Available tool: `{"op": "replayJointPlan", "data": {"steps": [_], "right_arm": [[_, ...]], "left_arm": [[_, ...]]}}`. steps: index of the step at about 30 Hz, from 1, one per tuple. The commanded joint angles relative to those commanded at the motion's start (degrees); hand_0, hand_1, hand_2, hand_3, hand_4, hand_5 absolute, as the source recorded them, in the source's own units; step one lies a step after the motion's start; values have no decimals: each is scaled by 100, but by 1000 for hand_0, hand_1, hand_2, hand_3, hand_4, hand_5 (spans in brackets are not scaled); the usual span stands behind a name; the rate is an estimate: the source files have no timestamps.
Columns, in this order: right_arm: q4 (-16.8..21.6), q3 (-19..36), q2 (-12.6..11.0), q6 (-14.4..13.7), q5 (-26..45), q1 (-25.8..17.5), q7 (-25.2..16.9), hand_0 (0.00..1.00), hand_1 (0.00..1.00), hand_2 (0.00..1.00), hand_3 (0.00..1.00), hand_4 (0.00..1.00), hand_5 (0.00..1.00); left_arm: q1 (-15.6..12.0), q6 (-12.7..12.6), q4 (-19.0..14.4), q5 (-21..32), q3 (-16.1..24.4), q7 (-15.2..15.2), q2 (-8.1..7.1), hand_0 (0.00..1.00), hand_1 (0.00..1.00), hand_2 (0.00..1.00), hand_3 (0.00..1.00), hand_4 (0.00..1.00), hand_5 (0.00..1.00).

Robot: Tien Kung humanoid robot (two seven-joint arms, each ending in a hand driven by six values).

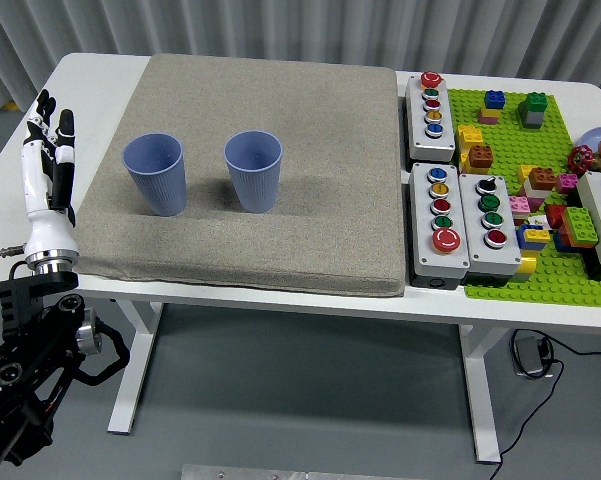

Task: Pick cup pour cup place

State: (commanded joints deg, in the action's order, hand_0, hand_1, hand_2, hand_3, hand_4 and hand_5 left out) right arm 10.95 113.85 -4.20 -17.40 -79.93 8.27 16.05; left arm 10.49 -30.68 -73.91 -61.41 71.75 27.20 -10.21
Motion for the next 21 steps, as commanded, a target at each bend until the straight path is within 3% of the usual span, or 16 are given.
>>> {"op": "replayJointPlan", "data": {"steps": [17, 21], "right_arm": [[-9, -115, 9, -66, 156, 67, 0, 672, 596, 559, 571, 2, 92], [5, -111, 41, -52, 93, 89, 73, 672, 596, 559, 571, 2, 92]], "left_arm": [[0, -19, -158, -155, -44, -56, 12, 852, 874, 998, 984, 912, 998], [84, -3, -128, -144, -145, -79, -110, 852, 874, 998, 984, 912, 998]]}}
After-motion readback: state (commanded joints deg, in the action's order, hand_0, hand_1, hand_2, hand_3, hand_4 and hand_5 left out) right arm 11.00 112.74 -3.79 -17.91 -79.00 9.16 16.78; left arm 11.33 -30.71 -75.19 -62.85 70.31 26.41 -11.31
